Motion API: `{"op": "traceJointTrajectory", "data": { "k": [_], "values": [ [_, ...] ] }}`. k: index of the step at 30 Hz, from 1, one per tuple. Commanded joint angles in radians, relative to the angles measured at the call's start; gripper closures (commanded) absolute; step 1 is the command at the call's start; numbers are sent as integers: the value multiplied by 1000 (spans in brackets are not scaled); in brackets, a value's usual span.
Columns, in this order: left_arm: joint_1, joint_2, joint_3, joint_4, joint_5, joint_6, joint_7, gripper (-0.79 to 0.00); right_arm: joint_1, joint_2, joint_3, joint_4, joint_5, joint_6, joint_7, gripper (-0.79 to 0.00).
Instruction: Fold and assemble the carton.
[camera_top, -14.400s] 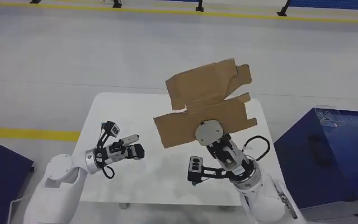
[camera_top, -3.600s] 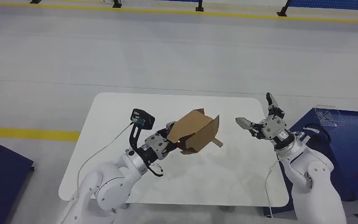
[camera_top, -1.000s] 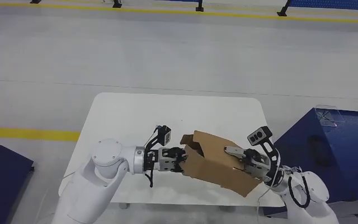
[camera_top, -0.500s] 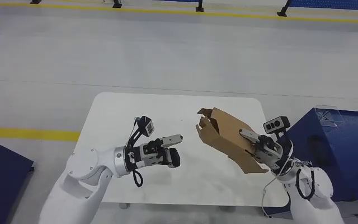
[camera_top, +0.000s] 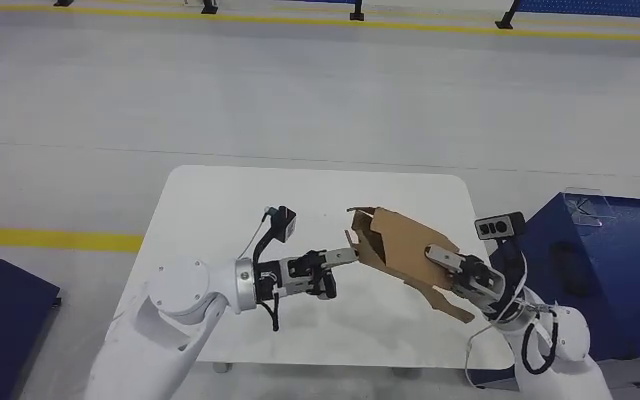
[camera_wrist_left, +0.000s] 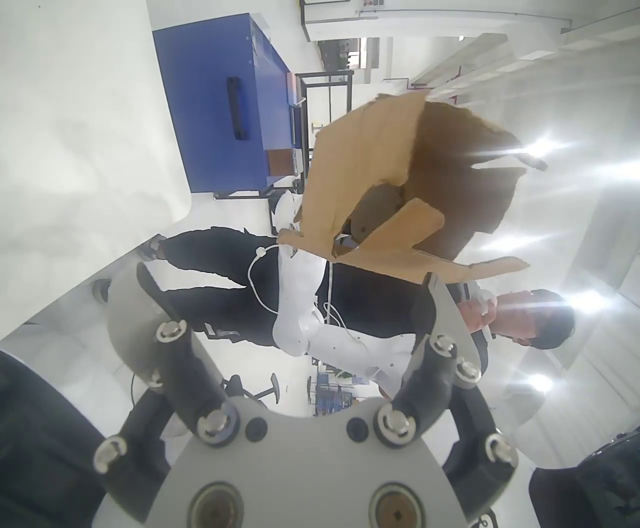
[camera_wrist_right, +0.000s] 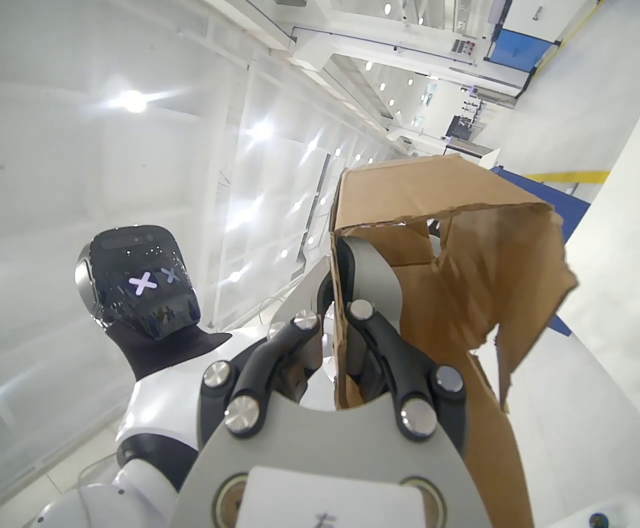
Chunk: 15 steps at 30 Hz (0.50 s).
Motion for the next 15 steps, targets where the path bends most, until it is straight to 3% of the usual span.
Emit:
{"op": "traceJointTrajectory", "data": {
  "k": [1,15],
  "values": [
    [-2,1,1,2,-2,0,-1,-785,0,0,1,5,-23,-40,2,0],
    [11,10,5,-41,20,-7,-6,-785,12,-1,-38,11,-128,-126,-19,0]
  ]
}}
